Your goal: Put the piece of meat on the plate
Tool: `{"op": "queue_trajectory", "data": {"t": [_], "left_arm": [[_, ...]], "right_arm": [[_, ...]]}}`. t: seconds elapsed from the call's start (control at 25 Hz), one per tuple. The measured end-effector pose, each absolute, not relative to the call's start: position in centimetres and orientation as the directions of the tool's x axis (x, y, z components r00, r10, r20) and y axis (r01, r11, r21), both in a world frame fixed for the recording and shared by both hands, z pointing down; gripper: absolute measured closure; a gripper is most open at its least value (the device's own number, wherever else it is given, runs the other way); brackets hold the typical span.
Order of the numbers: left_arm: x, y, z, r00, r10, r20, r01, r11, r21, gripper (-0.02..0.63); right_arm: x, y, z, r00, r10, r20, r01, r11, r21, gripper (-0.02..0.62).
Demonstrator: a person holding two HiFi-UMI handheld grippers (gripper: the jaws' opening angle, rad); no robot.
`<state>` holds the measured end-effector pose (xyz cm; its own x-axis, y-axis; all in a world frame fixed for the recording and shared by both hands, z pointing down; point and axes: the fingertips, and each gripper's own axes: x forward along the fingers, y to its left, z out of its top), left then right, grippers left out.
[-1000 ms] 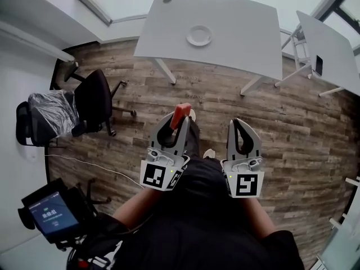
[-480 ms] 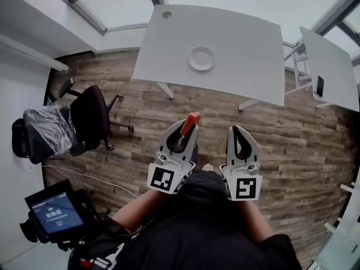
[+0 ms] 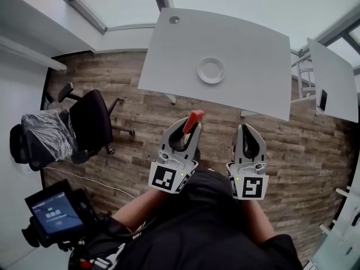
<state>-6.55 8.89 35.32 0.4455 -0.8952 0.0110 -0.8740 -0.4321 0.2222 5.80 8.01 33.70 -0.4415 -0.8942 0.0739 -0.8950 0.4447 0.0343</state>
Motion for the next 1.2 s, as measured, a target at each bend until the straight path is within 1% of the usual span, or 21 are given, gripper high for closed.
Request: {"op": "queue_trajectory", "data": {"t": [0.28,0.52,0.64,0.84,0.96,1.08,1.2], "left_arm": [[-9.9,4.8,35.2,0.455,-0.89,0.009,-0.869,-0.442,0.223,0.514],[-11.5,2.8,35.4,0.445,-0.896,0.012,-0.877,-0.432,0.211,0.514],[-12.4,2.2,35.6,0.427,-0.904,0.011,-0.885,-0.415,0.212,0.514],[-13.3,2.4,36.1,0.401,-0.915,0.043,-0.898,-0.383,0.216,0.514],[-13.3,1.9,36.2,0.388,-0.921,0.041,-0.902,-0.37,0.221,0.514],[-13.5,1.1,36.3,0.365,-0.93,0.047,-0.911,-0.346,0.225,0.514],[-14.2,0.0,36.5,0.325,-0.944,0.052,-0.922,-0.305,0.237,0.514]], "right_arm": [[2.9,4.0,33.2,-0.424,-0.903,0.078,-0.902,0.428,0.053,0.592],[2.6,1.7,32.9,-0.354,-0.934,0.046,-0.932,0.357,0.067,0.592],[2.0,1.0,33.2,-0.37,-0.928,0.049,-0.926,0.372,0.061,0.592],[2.6,-0.3,34.0,-0.37,-0.927,0.062,-0.929,0.37,-0.01,0.592],[3.4,-1.7,33.5,-0.371,-0.927,0.05,-0.927,0.373,0.038,0.592],[3.6,-3.1,33.2,-0.39,-0.92,0.049,-0.92,0.391,0.016,0.592],[2.9,-4.2,32.8,-0.423,-0.905,0.043,-0.904,0.425,0.054,0.592]]}}
